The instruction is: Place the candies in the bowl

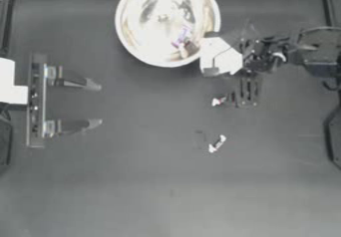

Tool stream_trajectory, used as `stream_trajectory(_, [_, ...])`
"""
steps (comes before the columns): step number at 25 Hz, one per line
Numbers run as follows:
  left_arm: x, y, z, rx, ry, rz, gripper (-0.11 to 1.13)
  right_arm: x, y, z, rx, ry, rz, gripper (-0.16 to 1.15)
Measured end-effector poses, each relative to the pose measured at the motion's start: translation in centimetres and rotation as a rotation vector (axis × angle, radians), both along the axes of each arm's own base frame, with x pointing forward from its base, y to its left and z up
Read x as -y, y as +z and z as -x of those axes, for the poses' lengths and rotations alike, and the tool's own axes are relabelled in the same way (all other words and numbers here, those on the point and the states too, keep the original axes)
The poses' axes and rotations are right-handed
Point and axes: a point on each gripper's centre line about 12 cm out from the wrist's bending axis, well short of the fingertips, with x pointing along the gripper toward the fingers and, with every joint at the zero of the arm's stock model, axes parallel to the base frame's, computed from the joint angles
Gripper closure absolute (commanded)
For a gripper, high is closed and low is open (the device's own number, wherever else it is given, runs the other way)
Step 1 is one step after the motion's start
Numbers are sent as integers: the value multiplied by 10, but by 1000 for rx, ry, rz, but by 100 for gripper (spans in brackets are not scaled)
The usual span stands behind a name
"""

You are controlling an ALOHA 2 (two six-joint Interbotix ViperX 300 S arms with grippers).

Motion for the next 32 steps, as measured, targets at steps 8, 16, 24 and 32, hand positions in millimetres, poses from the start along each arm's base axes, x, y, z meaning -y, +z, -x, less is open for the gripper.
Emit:
stream_trajectory(8, [0,0,0,-1,0,3,6,-4,-18,-9,-9,17,1,3])
stream_trajectory(16, [0,0,0,1,0,4,6,-10,-30,-12,-31,32,-8,4])
stream_trajectory(24, [0,0,0,0,3,14,6,-8,-39,-13,-48,30,-2,5])
stream_trajectory(32, [0,0,0,3,5,23,6,-7,-42,-12,-68,28,13,32])
